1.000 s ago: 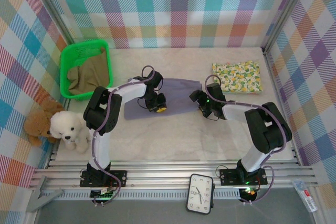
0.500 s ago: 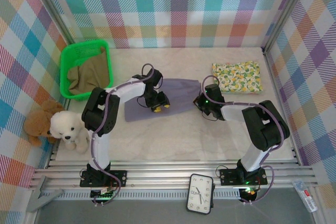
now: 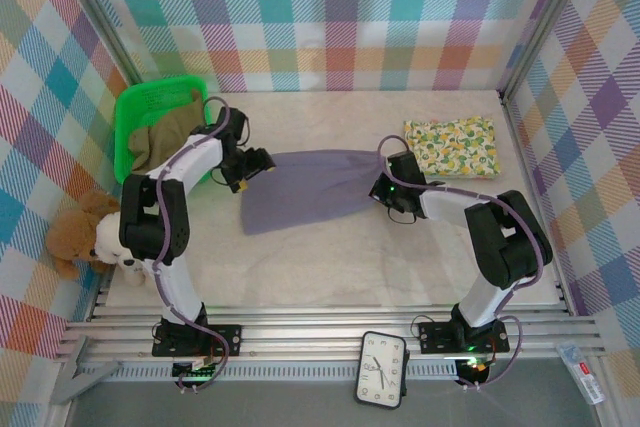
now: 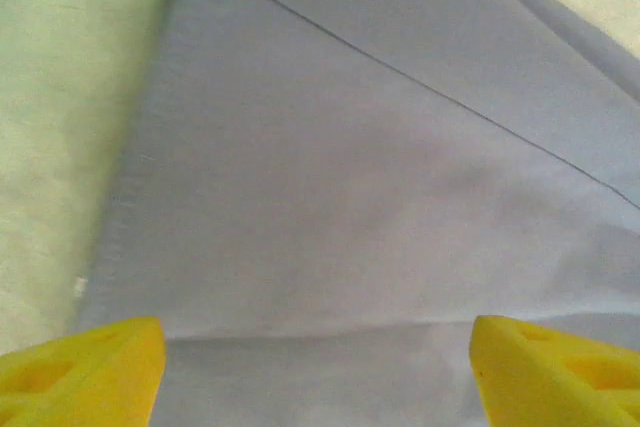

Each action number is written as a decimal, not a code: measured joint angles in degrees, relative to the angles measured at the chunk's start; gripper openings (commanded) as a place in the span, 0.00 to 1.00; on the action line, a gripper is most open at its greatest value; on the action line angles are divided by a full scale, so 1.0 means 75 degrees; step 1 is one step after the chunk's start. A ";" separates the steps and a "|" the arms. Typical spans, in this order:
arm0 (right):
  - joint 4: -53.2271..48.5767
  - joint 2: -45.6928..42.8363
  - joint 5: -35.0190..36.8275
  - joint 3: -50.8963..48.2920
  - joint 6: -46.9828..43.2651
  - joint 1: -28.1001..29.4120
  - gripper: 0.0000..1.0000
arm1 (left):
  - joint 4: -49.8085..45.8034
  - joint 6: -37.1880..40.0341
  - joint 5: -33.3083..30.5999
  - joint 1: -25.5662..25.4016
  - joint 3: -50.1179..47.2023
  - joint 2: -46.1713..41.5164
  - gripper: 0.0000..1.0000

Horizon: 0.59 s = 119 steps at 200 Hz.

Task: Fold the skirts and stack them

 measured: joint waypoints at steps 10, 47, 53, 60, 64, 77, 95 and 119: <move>-0.0149 0.0000 0.0032 0.0085 -0.0181 -0.0009 0.00 | -0.0003 0.0128 0.0032 0.0187 -0.0093 0.0073 0.64; -0.0632 -0.0009 0.0090 0.0353 -0.1020 -0.0006 0.00 | 0.0233 0.0385 0.0490 0.0562 -0.0475 0.0525 0.39; -0.0726 -0.0009 0.0093 0.0440 -0.1183 -0.0003 0.00 | 0.0364 0.0393 0.0522 0.0562 -0.0481 0.0545 0.34; -0.0857 -0.0009 0.0117 0.0592 -0.1422 0.0038 0.00 | 0.0498 0.0408 0.0662 0.0562 -0.0481 0.0568 0.30; -0.0935 -0.0009 0.0146 0.0697 -0.1568 0.0076 0.00 | 0.0533 0.0466 0.0673 0.0562 -0.0487 0.0583 0.27; -0.1201 -0.0006 0.0289 0.1142 -0.2104 0.0201 0.00 | 0.0726 0.0519 0.0775 0.0562 -0.0530 0.0624 0.22; -0.1504 0.0096 0.0481 0.2002 -0.3010 0.0624 0.00 | 0.0906 0.0560 0.0868 0.0560 -0.0600 0.0641 0.17; -0.1786 0.0597 0.0624 0.3442 -0.4368 0.1498 0.00 | 0.0994 0.0565 0.0930 0.0562 -0.0635 0.0650 0.15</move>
